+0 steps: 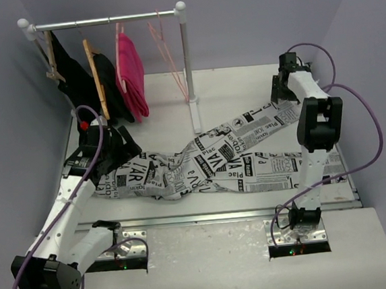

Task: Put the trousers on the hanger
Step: Fold the trousers at the center of the board.

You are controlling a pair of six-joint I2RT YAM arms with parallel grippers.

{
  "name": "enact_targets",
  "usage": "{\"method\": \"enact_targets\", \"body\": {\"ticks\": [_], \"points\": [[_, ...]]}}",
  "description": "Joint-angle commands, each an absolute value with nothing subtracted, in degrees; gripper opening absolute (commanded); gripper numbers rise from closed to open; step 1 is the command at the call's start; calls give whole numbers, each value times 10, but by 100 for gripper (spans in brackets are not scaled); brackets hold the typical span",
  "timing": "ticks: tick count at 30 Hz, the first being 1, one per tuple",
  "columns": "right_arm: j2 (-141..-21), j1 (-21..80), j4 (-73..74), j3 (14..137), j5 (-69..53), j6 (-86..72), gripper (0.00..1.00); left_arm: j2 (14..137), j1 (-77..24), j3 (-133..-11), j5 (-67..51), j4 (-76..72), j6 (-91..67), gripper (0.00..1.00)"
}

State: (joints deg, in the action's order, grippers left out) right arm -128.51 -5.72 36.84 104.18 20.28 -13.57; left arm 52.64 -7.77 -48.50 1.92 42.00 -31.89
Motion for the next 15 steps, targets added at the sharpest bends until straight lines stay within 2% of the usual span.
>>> {"method": "enact_targets", "body": {"ticks": [1, 5, 8, 11, 13, 15], "points": [[-1333, -58, 359, 1093, 155, -115, 81, 489, -77, -464, -64, 358, -268, 100], [-1395, -64, 388, 1160, 115, -138, 87, 478, -84, -459, -75, 351, -264, 100], [-1412, -68, 415, 1170, 123, -155, 85, 474, -89, -458, -76, 350, -262, 100], [-1402, -69, 416, 1123, 105, -153, 52, 464, -93, -458, -76, 350, -261, 100], [-1387, -70, 417, 1097, 70, -151, 36, 460, -91, -457, -78, 347, -261, 100], [-1374, -72, 418, 1085, 34, -151, 30, 460, -91, -456, -80, 348, -260, 100]]}}
